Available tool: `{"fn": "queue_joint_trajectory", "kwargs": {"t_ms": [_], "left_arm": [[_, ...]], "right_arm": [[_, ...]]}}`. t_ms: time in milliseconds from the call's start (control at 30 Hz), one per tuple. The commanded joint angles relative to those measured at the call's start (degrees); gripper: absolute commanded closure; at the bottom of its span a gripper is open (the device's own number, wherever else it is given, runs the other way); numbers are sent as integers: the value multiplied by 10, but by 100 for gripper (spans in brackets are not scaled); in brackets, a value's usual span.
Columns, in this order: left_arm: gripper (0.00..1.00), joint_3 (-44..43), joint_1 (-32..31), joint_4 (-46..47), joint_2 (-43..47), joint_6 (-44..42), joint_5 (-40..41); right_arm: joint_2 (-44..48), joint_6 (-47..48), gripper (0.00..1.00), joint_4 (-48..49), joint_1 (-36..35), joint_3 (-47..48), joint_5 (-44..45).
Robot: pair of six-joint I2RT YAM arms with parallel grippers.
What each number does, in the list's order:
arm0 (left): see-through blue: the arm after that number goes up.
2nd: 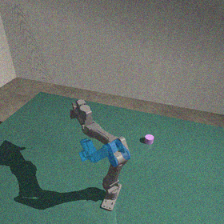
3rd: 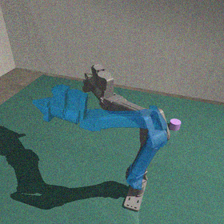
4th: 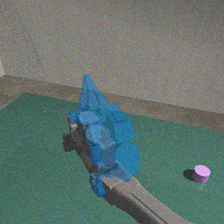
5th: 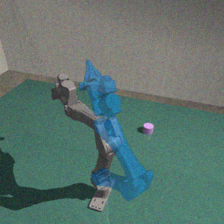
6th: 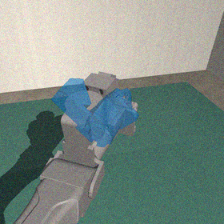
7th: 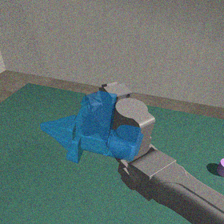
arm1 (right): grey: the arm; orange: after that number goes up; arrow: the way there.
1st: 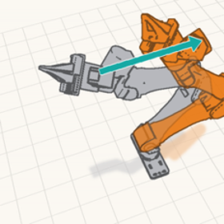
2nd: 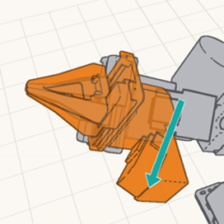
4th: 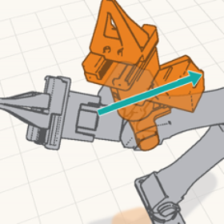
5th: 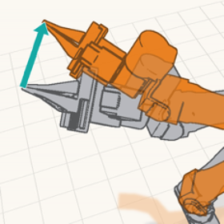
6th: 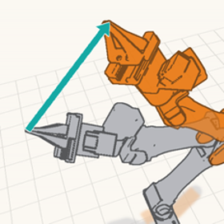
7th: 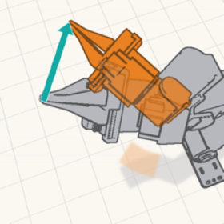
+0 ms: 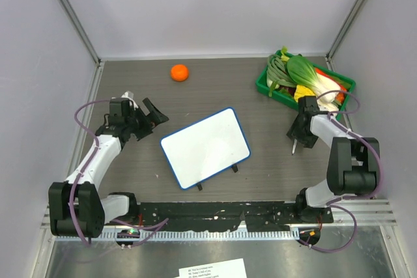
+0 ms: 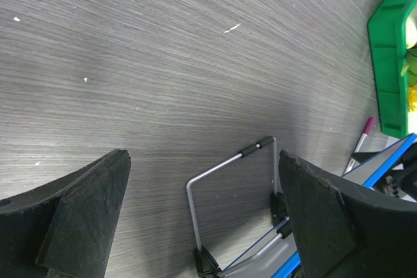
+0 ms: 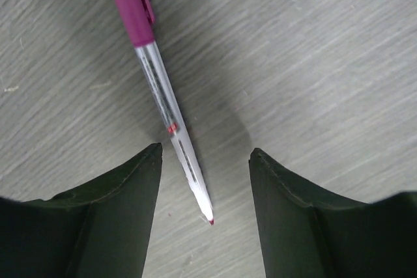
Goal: Write a sentence on the whiteboard
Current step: Pick up the whiteboard marker at the center of the board.
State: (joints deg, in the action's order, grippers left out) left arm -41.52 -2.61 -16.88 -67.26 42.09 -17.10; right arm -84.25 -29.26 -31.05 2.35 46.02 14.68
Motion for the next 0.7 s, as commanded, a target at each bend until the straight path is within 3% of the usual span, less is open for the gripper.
{"fn": "queue_joint_trajectory", "kwargs": {"t_ms": [0, 33, 67, 167, 200, 367, 533, 667], "left_arm": [[0, -36, 2, 26, 2, 10, -28], [0, -39, 2, 23, 5, 8, -27], [0, -44, 2, 19, 7, 5, -25], [0, -63, 2, 5, 15, -4, -20], [0, -72, 2, -2, 16, -8, -19], [0, -115, 2, -33, 25, -33, -27], [0, -153, 2, -51, 37, -59, -55], [0, -166, 1, -5, 51, -51, -126]], "right_arm": [[-40, -9, 41, 35, 0, 27, 7], [-55, -8, 48, 35, 1, 29, 8], [-60, -11, 70, 38, 3, 29, 6], [-86, -12, 86, 52, 7, 24, -17], [-95, -12, 99, 52, 8, 24, -18], [-76, -1, 99, 54, 8, 14, -66], [29, 9, 99, 33, 2, -1, -135], [110, 38, 99, 3, -23, 16, -183]]}}
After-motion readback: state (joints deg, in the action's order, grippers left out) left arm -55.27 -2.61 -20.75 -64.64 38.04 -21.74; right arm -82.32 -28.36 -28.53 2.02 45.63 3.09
